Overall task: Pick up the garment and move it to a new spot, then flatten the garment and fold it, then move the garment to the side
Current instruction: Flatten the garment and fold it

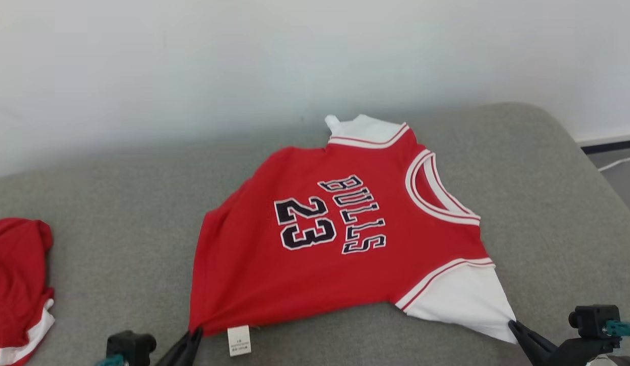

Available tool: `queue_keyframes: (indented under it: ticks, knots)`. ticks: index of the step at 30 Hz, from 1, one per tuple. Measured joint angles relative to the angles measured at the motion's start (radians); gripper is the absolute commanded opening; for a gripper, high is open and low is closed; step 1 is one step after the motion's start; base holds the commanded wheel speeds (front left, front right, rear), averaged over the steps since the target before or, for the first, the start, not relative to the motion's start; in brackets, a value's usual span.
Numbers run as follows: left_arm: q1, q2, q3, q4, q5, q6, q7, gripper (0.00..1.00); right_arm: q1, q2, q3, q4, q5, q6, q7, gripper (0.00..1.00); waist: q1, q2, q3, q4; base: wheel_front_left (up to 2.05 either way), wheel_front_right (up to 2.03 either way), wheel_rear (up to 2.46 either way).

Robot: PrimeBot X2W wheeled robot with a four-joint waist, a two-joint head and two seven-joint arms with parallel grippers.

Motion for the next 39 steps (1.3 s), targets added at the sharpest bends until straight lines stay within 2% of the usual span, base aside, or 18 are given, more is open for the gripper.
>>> queue_keyframes:
  ticks: [10, 13, 16, 18, 24, 31, 32, 33, 34, 39]
  knots:
    - [0.015, -0.026, -0.040, 0.026, 0.020, 0.030, 0.020, 0.00, 0.031, -0.032, 0.023, -0.057, 0.017, -0.064, 0.091, 0.00, 0.0004, 0.0001, -0.026, 0.018, 0.00, 0.00, 0.00]
    - [0.014, -0.047, -0.036, 0.022, -0.001, 0.030, 0.022, 0.00, 0.050, -0.037, 0.021, -0.083, 0.039, -0.070, 0.114, 0.00, 0.0003, 0.0001, -0.027, 0.027, 0.00, 0.00, 0.00]
    - [0.023, -0.040, -0.047, 0.020, 0.002, 0.032, 0.046, 0.00, 0.063, -0.068, 0.020, -0.097, 0.040, -0.092, 0.142, 0.00, 0.0003, 0.0001, -0.029, 0.033, 0.00, 0.00, 0.00]
    - [0.034, -0.032, -0.058, 0.020, 0.003, 0.032, 0.063, 0.00, 0.068, -0.088, 0.020, -0.105, 0.054, -0.097, 0.169, 0.00, 0.0003, 0.0001, -0.030, 0.038, 0.00, 0.00, 0.00]
    - [0.049, -0.024, -0.089, 0.008, 0.022, 0.030, 0.099, 0.00, 0.081, -0.094, 0.028, -0.156, 0.070, -0.120, 0.229, 0.00, 0.0003, 0.0002, -0.031, 0.043, 0.00, 0.00, 0.00]
    - [0.049, -0.048, -0.075, 0.032, 0.000, 0.041, 0.112, 0.00, 0.075, -0.095, 0.037, -0.184, 0.053, -0.141, 0.254, 0.00, 0.0003, 0.0002, -0.025, 0.039, 0.00, 0.00, 0.00]
    - [0.049, -0.051, -0.067, 0.034, -0.004, 0.045, 0.112, 0.00, 0.075, -0.096, 0.037, -0.187, 0.051, -0.144, 0.254, 0.44, 0.0003, 0.0002, -0.025, 0.038, 0.00, 0.00, 0.00]
    - [0.050, -0.057, -0.059, 0.033, -0.007, 0.051, 0.111, 0.77, 0.075, -0.098, 0.035, -0.190, 0.047, -0.145, 0.254, 1.00, 0.0003, 0.0001, -0.024, 0.037, 0.00, 0.00, 0.00]
    - [0.050, -0.064, -0.047, 0.030, -0.021, 0.057, 0.107, 1.00, 0.075, -0.099, 0.027, -0.193, 0.047, -0.149, 0.253, 1.00, 0.0003, 0.0001, -0.023, 0.037, 0.00, 0.00, 0.00]
    - [0.050, -0.064, 0.019, -0.018, -0.069, 0.075, 0.073, 1.00, 0.075, -0.115, -0.024, -0.237, 0.081, -0.150, 0.238, 1.00, 0.0003, 0.0002, -0.022, 0.035, 0.00, 0.00, 0.00]
